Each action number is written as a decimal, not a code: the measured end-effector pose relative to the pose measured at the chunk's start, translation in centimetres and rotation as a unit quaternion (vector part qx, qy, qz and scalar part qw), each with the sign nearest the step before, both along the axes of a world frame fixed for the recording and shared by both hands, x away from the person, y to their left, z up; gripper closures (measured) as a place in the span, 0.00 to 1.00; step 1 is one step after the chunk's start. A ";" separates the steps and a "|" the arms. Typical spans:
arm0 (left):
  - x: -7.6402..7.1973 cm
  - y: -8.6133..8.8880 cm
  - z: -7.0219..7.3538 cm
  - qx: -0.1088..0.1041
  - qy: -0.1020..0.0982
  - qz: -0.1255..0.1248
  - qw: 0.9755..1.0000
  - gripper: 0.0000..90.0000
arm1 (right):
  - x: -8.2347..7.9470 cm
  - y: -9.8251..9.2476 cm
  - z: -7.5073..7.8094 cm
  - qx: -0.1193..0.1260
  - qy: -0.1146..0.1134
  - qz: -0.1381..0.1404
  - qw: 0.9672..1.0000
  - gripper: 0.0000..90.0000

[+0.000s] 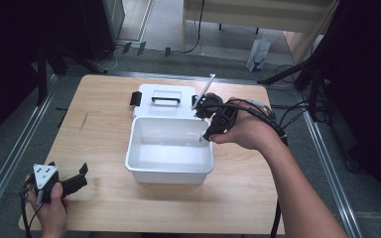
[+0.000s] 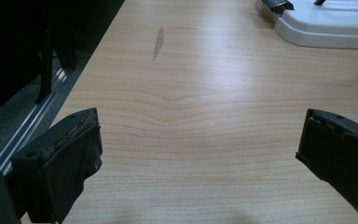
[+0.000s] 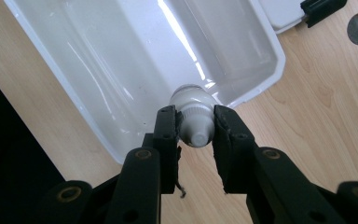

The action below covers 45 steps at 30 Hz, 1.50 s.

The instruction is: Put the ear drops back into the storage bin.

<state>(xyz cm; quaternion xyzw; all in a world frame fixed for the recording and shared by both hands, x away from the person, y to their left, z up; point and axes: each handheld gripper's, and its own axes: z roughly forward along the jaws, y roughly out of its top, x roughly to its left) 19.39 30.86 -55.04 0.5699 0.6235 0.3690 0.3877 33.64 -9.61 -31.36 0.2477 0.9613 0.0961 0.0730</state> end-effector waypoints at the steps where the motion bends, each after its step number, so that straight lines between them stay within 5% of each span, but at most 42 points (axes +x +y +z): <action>1: 0.0 0.0 0.0 0.000 0.000 0.000 1.000 0.00 | 0.0 0.0 0.0 0.000 0.000 0.000 1.000 0.80; 11: 0.0 -0.1 0.0 0.002 0.002 -0.001 1.000 0.00 | 0.6 0.8 -3.5 -0.021 0.000 0.039 0.999 0.80; 29: 0.1 -0.2 -0.1 0.007 0.001 -0.003 1.000 0.00 | 0.9 0.7 -7.2 -0.039 0.004 0.078 0.996 0.80; 45: 0.1 -0.3 -0.1 0.010 0.004 -0.003 1.000 0.00 | 1.3 1.2 -10.2 -0.067 -0.006 0.153 0.986 0.80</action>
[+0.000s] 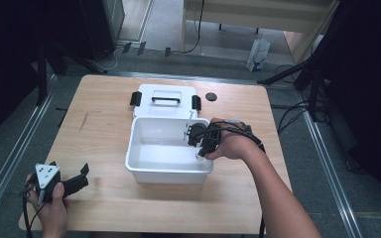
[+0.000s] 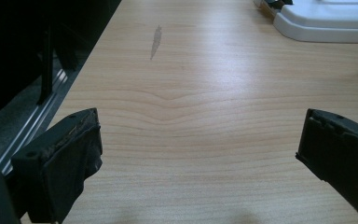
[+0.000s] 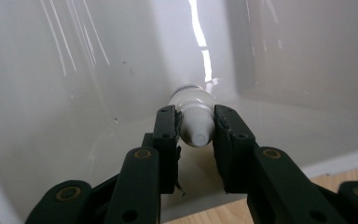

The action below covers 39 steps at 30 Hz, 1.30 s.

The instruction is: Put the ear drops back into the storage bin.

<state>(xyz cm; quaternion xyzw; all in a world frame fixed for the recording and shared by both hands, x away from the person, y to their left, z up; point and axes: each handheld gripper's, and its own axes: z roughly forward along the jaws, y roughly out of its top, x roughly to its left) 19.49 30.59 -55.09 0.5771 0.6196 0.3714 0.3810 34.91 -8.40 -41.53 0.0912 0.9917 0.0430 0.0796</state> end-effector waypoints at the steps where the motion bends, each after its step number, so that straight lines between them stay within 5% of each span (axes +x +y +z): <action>1: 0.0 0.0 0.0 0.000 0.001 0.000 1.000 0.00 | 0.0 0.1 -0.3 -0.004 0.001 0.004 1.000 0.80; 19: 0.0 0.0 0.0 0.000 0.002 -0.001 1.000 0.00 | 0.2 0.7 -2.2 -0.039 0.015 0.028 0.999 0.80; 30: 0.0 0.0 0.0 0.000 0.002 -0.002 1.000 0.00 | 0.3 0.5 -2.2 -0.029 0.014 0.028 0.999 0.75; 39: 0.0 0.0 0.0 0.000 0.002 -0.001 1.000 0.00 | 0.2 0.4 -0.5 -0.004 -0.018 0.002 1.000 0.43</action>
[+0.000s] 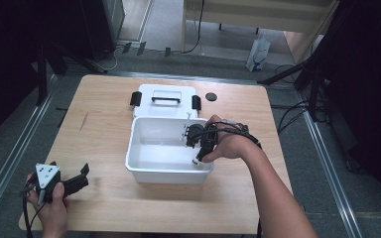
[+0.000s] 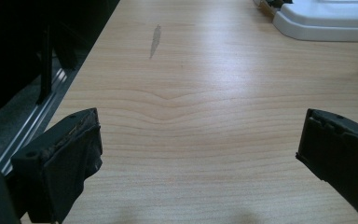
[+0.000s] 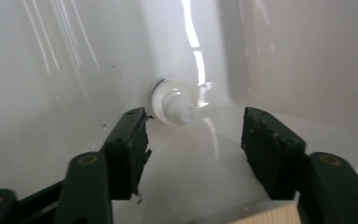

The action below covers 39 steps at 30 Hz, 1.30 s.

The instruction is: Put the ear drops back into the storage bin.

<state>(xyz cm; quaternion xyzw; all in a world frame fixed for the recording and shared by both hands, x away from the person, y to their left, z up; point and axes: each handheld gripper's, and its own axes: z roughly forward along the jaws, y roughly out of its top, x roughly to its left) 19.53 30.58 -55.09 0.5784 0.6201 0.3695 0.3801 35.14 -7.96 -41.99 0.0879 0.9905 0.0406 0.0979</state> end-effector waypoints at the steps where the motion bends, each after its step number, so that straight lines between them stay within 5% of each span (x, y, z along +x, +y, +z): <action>1: 0.0 0.0 0.0 0.000 0.000 0.000 1.000 0.00 | 0.0 0.0 0.3 0.002 -0.006 -0.004 1.000 0.40; 16: 0.0 0.0 0.0 0.000 0.000 0.000 1.000 0.00 | -0.2 -1.1 4.8 0.025 -0.024 -0.051 0.998 0.00; 30: 0.0 0.0 0.0 0.003 0.001 -0.001 1.000 0.00 | -0.8 -5.6 6.7 0.021 -0.037 -0.080 0.996 0.00; 39: 0.0 -0.1 0.0 0.005 0.000 -0.001 1.000 0.00 | -1.2 -8.3 6.3 0.022 -0.038 -0.102 0.994 0.00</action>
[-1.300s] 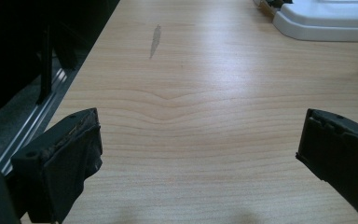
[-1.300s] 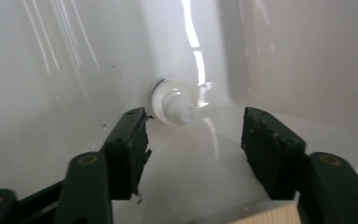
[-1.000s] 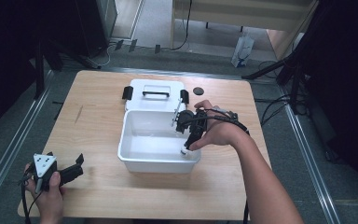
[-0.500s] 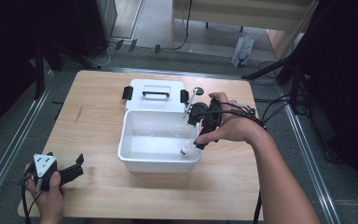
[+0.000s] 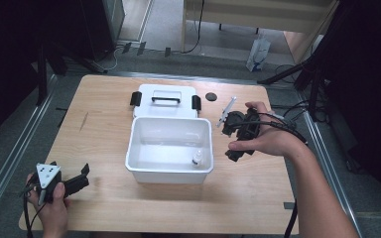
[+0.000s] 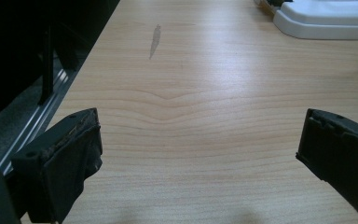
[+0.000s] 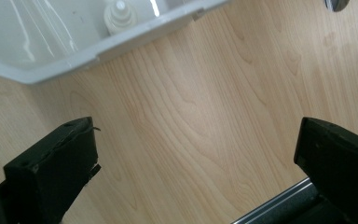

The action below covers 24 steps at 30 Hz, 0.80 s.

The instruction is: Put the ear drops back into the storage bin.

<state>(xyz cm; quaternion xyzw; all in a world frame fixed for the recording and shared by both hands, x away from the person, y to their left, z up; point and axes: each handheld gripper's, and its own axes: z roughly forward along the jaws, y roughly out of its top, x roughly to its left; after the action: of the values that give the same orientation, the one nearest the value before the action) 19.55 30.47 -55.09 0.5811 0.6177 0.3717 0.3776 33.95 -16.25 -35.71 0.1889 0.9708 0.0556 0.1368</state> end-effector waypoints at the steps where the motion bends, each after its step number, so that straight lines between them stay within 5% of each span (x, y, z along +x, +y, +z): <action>1: 0.0 0.0 0.0 0.001 0.000 0.000 1.000 0.00 | -0.1 -0.6 -0.3 0.001 0.002 -0.006 1.000 0.00; 24: 0.0 0.0 0.0 0.003 0.002 -0.001 1.000 0.00 | -2.1 -6.8 -4.7 0.013 0.002 -0.060 0.998 0.00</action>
<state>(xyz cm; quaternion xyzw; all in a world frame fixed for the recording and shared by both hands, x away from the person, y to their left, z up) 19.52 30.43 -55.08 0.5834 0.6169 0.3721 0.3749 31.87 -23.04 -40.45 0.2491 0.9571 0.0596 0.1353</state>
